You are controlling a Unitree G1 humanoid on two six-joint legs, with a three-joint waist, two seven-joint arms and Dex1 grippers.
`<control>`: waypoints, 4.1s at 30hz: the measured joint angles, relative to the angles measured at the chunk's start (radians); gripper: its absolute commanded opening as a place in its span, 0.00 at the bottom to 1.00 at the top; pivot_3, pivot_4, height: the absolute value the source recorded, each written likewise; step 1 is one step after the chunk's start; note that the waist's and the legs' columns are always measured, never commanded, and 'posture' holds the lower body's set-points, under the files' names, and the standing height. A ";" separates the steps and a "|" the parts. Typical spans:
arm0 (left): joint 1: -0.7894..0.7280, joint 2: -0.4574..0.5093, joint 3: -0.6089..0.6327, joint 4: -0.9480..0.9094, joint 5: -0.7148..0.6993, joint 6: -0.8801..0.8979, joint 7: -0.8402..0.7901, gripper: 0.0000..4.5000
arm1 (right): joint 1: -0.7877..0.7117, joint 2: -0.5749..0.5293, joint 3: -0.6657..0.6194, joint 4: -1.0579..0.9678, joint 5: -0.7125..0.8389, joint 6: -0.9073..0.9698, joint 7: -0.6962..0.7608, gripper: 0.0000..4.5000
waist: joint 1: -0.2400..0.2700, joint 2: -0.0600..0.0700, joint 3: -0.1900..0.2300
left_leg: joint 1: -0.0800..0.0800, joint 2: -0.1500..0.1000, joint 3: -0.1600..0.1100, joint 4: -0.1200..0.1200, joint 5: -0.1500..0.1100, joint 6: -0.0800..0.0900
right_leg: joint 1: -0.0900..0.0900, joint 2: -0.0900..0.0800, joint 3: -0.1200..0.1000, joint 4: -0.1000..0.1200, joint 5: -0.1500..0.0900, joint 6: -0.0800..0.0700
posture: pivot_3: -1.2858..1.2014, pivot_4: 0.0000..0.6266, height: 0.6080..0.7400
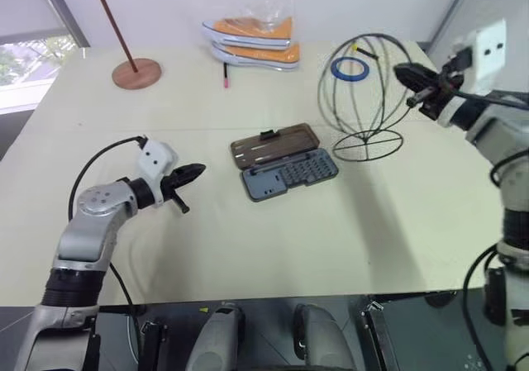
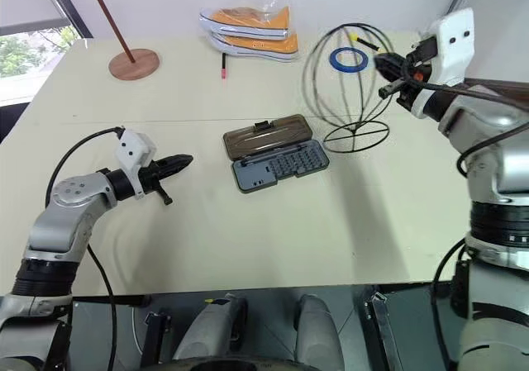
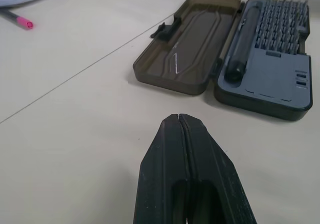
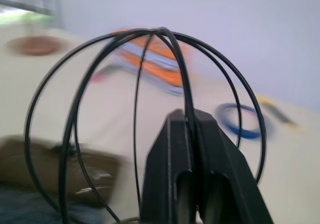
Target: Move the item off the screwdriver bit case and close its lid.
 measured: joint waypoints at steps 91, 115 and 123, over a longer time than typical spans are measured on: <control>0.086 -0.042 0.003 -0.069 0.055 -0.034 0.079 0.00 | -0.444 0.455 0.282 0.951 -0.372 -0.197 0.009 0.98 | -0.030 0.004 -0.002 | 0.015 0.006 0.007 -0.010 0.001 -0.001 | 0.004 0.006 0.013 0.000 0.000 -0.001 | 0.52 0.24 1.00; 0.126 -0.038 0.013 -0.115 0.056 -0.015 0.133 0.00 | -0.481 0.548 0.289 1.165 -0.506 -0.332 -0.018 0.22 | -0.054 0.004 -0.002 | 0.016 0.006 0.016 -0.016 0.002 -0.003 | -0.001 0.006 0.018 0.003 0.001 -0.002 | 0.52 0.24 1.00; 0.137 -0.038 0.013 -0.120 0.056 -0.015 0.154 0.00 | -0.488 0.571 0.290 1.165 -0.520 -0.319 -0.005 0.01 | -0.055 0.004 -0.002 | 0.016 0.006 0.017 -0.016 0.002 -0.003 | -0.002 0.006 0.019 0.004 0.001 -0.002 | 0.52 0.24 1.00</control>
